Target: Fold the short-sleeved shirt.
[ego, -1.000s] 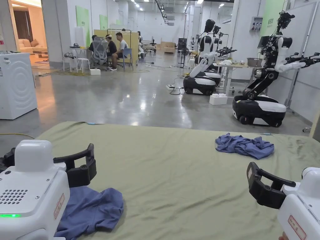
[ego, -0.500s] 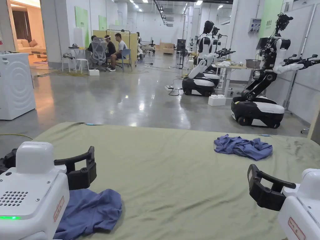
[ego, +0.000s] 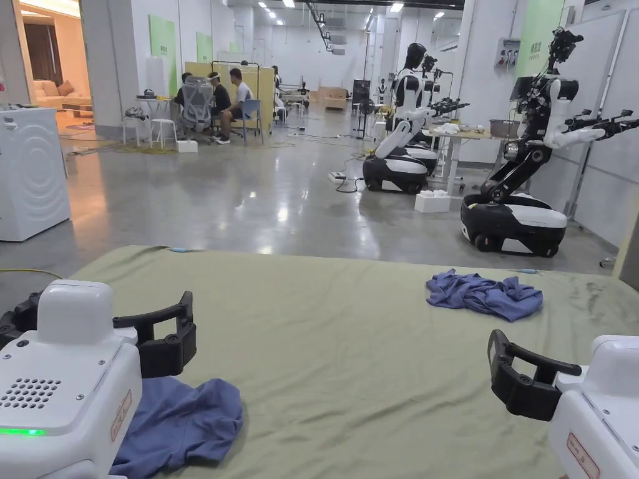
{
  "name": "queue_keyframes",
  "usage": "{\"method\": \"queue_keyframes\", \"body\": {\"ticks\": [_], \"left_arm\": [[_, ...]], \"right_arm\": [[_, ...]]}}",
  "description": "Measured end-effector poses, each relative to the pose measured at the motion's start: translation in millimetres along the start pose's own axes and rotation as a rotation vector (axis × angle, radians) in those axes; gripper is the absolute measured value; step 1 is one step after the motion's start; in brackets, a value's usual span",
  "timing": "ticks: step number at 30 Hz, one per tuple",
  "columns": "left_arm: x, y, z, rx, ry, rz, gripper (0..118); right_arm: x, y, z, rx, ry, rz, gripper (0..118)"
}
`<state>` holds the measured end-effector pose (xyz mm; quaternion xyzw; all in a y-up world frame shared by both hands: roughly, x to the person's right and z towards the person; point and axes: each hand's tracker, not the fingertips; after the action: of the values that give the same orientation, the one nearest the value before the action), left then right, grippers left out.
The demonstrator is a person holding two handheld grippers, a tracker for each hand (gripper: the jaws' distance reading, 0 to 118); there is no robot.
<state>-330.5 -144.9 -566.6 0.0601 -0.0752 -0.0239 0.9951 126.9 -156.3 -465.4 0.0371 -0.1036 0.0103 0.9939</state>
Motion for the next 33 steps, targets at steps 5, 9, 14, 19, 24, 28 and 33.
{"method": "queue_keyframes", "body": {"ticks": [5,9,14,19,24,28,33], "left_arm": [[-0.9,-1.2,-2.5,-0.019,-0.024,0.010,118],[-0.5,-0.7,0.7,-0.039,-0.043,-0.003,118],[0.4,-1.8,2.0,-0.052,0.033,-0.063,6],[-7.3,-7.7,5.0,-0.079,0.052,-0.035,2],[-13.6,-5.7,4.8,-0.116,-0.001,-0.053,0],[-21.8,-3.8,9.9,-0.100,0.024,-0.041,0],[-46.0,-3.8,20.3,-0.111,0.093,-0.054,0]], "right_arm": [[-1.7,0.2,-2.4,-0.006,0.009,0.015,118],[-1.7,2.0,-0.2,-0.021,0.030,0.012,118],[-2.9,-0.9,8.5,0.012,0.047,0.048,5],[1.3,-2.2,3.5,-0.086,0.065,-0.019,4],[4.3,-4.4,2.1,-0.091,0.064,-0.018,4],[1.0,-5.1,-1.9,-0.090,0.068,-0.038,4],[-23.7,-7.6,-20.6,-0.108,0.141,-0.045,4]]}}
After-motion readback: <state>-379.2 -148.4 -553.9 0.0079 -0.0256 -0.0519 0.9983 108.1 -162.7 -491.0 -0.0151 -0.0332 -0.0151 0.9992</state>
